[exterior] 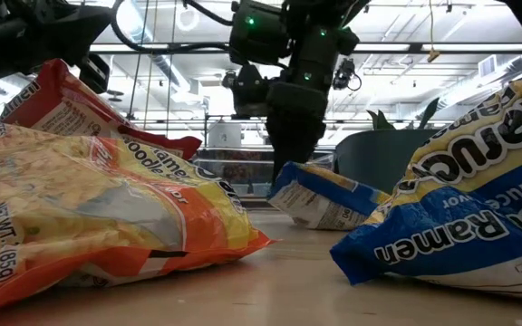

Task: Sort Maruchan noodles
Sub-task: Put the top blue noddle pack into the transparent shelf

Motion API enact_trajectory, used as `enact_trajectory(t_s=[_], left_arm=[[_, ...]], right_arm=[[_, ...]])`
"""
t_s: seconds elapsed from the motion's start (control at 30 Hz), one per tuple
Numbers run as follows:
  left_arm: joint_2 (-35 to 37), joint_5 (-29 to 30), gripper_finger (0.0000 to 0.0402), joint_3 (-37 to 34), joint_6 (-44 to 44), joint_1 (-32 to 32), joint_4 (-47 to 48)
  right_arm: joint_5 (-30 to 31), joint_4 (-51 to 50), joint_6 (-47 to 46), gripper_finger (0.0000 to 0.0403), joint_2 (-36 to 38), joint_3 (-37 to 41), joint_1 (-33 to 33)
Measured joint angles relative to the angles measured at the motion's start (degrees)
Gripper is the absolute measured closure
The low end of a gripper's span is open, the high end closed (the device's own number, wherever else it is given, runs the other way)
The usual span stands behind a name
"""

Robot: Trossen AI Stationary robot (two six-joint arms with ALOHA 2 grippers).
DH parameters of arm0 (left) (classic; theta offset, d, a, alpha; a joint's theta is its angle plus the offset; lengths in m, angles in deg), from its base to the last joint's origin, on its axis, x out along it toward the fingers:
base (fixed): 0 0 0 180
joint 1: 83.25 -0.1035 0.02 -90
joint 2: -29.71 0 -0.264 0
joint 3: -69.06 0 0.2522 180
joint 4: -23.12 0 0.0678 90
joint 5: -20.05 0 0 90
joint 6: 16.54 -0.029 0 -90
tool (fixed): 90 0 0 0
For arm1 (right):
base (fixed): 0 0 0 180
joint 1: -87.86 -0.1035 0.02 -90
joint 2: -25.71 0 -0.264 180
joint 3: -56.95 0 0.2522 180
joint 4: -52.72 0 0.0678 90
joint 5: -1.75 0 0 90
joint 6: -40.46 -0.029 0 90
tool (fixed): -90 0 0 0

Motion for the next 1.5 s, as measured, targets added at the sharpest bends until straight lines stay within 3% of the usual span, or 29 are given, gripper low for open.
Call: enact_trajectory(t_s=[0.2, 0.37, 0.53, 0.67, 1.1, 1.37, 1.5], left_arm=[[0.00, 0.00, 0.0374, 0.00, 0.00, -0.02, -0.02], [0.00, 0.00, 0.0374, 0.00, 0.00, -0.02, -0.02], [0.00, 0.00, 0.0374, 0.00, 0.02, -0.02, -0.04], [0.00, 0.00, 0.0374, 0.00, 0.00, -0.02, -0.06], [-0.02, 0.00, 0.0374, 0.00, 0.00, 0.00, 0.00], [-0.02, 0.01, 0.0374, 0.00, 0.00, 0.00, -0.03], [-0.02, 0.02, 0.0374, 0.00, 0.00, -0.02, -0.04]], right_arm=[[0.01, -1.33, 4.33, 0.0394, 0.00, 0.61, -0.02], [0.01, 0.44, 8.70, 0.0382, 0.00, 0.61, -0.02], [0.00, 1.19, 14.84, 0.0394, 0.17, 0.61, 0.77], [-0.40, 1.52, 14.45, 0.0394, 0.57, -0.38, 2.27], [-12.30, -4.84, 14.56, 0.0397, 4.05, -9.45, 3.50], [-8.56, -6.56, 15.84, 0.0393, 10.61, -16.63, 3.49], [-1.89, -4.54, 19.77, 0.0394, 14.78, -18.73, 3.82]])
